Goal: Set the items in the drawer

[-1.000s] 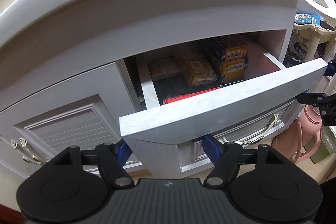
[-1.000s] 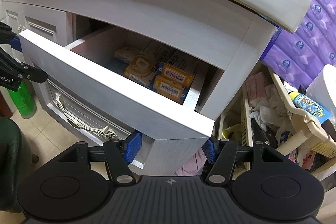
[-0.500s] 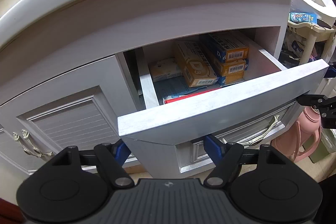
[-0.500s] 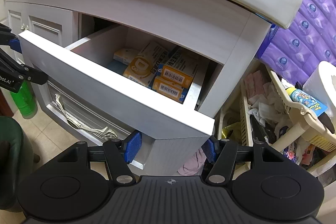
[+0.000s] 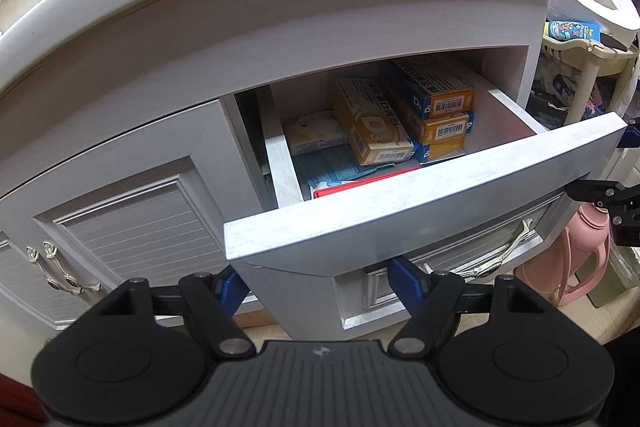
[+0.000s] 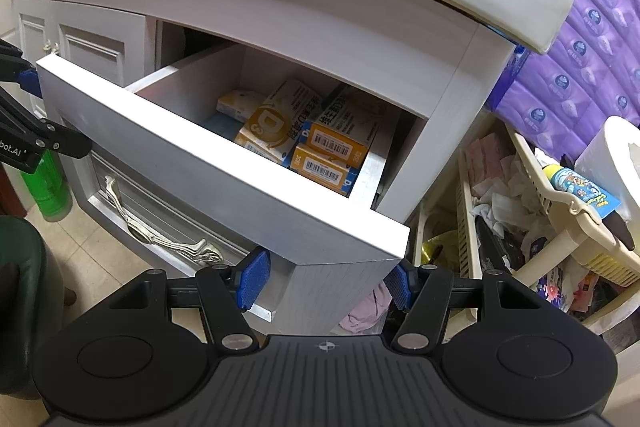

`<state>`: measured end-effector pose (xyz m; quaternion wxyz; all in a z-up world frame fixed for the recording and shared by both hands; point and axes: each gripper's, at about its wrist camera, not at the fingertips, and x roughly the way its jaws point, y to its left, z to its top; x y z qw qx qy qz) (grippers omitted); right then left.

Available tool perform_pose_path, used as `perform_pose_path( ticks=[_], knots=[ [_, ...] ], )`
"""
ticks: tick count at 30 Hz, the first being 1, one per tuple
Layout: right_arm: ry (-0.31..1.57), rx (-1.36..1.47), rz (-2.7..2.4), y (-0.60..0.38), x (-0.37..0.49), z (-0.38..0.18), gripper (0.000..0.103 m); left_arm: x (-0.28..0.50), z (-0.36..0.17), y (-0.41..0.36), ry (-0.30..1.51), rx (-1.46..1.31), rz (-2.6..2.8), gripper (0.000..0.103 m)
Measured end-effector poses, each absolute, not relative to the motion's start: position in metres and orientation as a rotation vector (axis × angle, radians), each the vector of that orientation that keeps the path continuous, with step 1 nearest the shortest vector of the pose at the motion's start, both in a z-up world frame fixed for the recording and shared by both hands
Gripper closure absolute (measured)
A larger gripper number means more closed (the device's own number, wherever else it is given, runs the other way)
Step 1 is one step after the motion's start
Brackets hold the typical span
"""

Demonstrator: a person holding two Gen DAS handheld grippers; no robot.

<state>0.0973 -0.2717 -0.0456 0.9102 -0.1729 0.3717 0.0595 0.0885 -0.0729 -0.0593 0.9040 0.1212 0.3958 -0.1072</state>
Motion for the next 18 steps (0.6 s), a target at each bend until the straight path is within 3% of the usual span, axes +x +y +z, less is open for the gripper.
perform_pose_path(
  ticks=[18],
  knots=[
    [0.757,-0.379,0.116,-0.266,0.077,-0.048,0.039,0.081,-0.062,-0.077,0.825,0.248,-0.213,0.014]
  ],
)
